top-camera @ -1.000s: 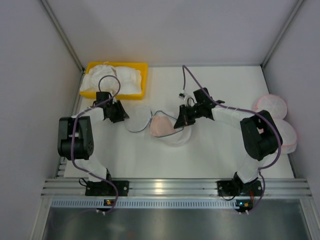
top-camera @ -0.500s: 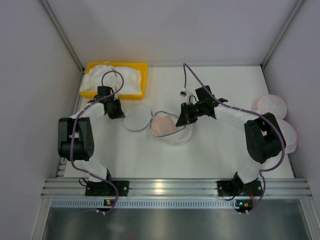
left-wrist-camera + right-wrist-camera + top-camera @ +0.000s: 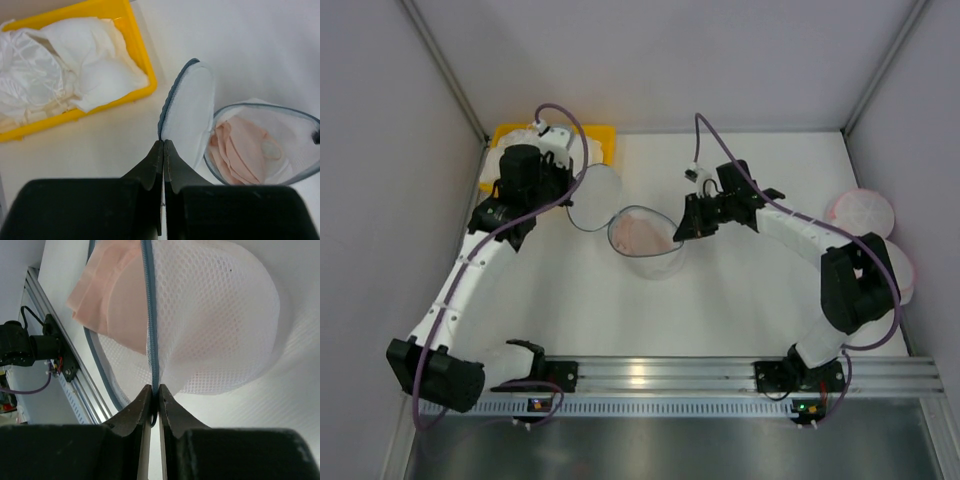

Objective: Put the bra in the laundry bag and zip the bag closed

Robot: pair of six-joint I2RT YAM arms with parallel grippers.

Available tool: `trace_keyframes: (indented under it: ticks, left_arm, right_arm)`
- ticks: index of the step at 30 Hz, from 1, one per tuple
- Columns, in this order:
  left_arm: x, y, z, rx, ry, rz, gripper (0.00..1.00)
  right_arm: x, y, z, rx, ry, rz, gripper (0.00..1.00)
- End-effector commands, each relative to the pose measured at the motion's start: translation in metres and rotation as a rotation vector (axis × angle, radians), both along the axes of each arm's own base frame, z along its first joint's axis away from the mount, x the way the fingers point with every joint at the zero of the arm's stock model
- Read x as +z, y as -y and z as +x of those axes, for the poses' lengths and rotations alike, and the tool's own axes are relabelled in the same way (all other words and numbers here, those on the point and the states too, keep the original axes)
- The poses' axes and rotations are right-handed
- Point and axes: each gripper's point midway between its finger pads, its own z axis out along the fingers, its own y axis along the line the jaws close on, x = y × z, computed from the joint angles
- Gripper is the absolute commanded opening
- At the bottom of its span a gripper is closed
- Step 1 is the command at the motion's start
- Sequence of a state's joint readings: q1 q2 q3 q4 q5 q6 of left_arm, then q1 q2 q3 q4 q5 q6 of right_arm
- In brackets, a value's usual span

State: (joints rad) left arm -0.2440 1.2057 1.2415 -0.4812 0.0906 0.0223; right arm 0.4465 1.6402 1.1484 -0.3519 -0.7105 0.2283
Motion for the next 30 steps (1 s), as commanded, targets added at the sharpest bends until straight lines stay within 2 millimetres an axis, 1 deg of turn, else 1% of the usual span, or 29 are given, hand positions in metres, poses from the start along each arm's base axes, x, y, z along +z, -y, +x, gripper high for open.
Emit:
trace_keyframes:
  ticks: [1,3,4,6,7,8,9,10,12,13,15,16,17,18,19,20,21,22,24,25,26,27,28,30]
  left_arm:
    - [0.006,0.012,-0.02,-0.056,0.029,0.138,0.0]
    - [0.001,0.017,-0.026,-0.059,-0.003,0.117,0.0]
    - [0.001,0.018,-0.027,-0.059,-0.008,0.107,0.0]
    - [0.006,0.025,-0.03,-0.083,-0.008,0.062,0.0]
    - [0.015,0.027,-0.032,-0.088,0.006,0.042,0.0]
    - [0.017,0.029,-0.032,-0.09,0.005,0.024,0.0]
    - [0.021,0.032,-0.033,-0.094,0.01,0.01,0.0]
    - [0.028,0.032,-0.033,-0.091,0.017,-0.004,0.0]
    - [0.032,0.037,-0.034,-0.091,-0.003,-0.042,0.0]
    - [0.036,0.04,-0.034,-0.093,-0.009,-0.068,0.0]
    - [0.039,0.044,-0.034,-0.096,-0.018,-0.09,0.0]
    - [0.04,0.045,-0.033,-0.09,-0.029,-0.108,0.0]
    - [0.042,0.046,-0.032,-0.084,-0.031,-0.115,0.0]
    - [0.041,0.047,-0.031,-0.082,-0.043,-0.12,0.0]
    - [0.045,0.049,-0.031,-0.087,-0.041,-0.134,0.0]
    - [0.046,0.051,-0.031,-0.081,-0.05,-0.153,0.0]
    - [0.047,0.053,-0.03,-0.084,-0.054,-0.162,0.0]
    - [0.047,0.055,-0.03,-0.081,-0.063,-0.177,0.0]
    - [0.045,0.056,-0.028,-0.075,-0.078,-0.189,0.0]
    - [0.044,0.057,-0.028,-0.071,-0.089,-0.2,0.0]
    - [0.044,0.06,-0.028,-0.076,-0.094,-0.209,0.0]
    - [0.044,0.06,-0.027,-0.074,-0.096,-0.215,0.0]
    - [0.044,0.061,-0.028,-0.072,-0.106,-0.228,0.0]
    - [0.042,0.064,-0.028,-0.076,-0.121,-0.246,0.0]
  right_arm:
    - [0.031,-0.001,0.017,-0.04,0.094,0.026,0.1]
    - [0.026,0.002,0.02,-0.046,0.103,-0.015,0.16]
    - [0.027,0.004,0.025,-0.056,0.129,-0.029,0.19]
    - [0.047,0.005,0.034,-0.085,0.212,0.0,0.2]
    - [0.059,0.008,0.039,-0.124,0.222,0.037,0.21]
    - [0.078,0.011,0.037,-0.144,0.269,0.083,0.22]
    - [0.09,0.012,0.039,-0.163,0.299,0.115,0.23]
    - [0.11,0.01,0.043,-0.176,0.335,0.159,0.24]
    - [0.126,0.002,0.041,-0.144,0.317,0.202,0.24]
    - [0.135,-0.004,0.043,-0.147,0.295,0.222,0.23]
    - [0.147,-0.011,0.043,-0.145,0.308,0.245,0.21]
    - [0.156,-0.022,0.038,-0.13,0.33,0.25,0.17]
    - [0.158,-0.029,0.035,-0.13,0.335,0.242,0.13]
    - [0.157,-0.036,0.036,-0.158,0.336,0.227,0.1]
    - [0.153,-0.055,0.025,-0.13,0.313,0.226,0.08]
    - [0.145,-0.063,0.021,-0.134,0.288,0.213,0.03]
    - [0.136,-0.068,0.023,-0.166,0.272,0.196,0.02]
    - [0.112,-0.081,0.012,-0.136,0.244,0.169,0.0]
    - [0.089,-0.091,0.01,-0.144,0.248,0.135,0.0]
    - [0.064,-0.098,0.002,-0.13,0.215,0.104,0.0]
    - [0.058,-0.105,0.006,-0.139,0.225,0.118,0.0]
    - [0.049,-0.111,0.0,-0.133,0.188,0.113,0.0]
    - [0.036,-0.119,0.004,-0.127,0.179,0.106,0.0]
    - [0.026,-0.126,0.011,-0.138,0.198,0.085,0.0]
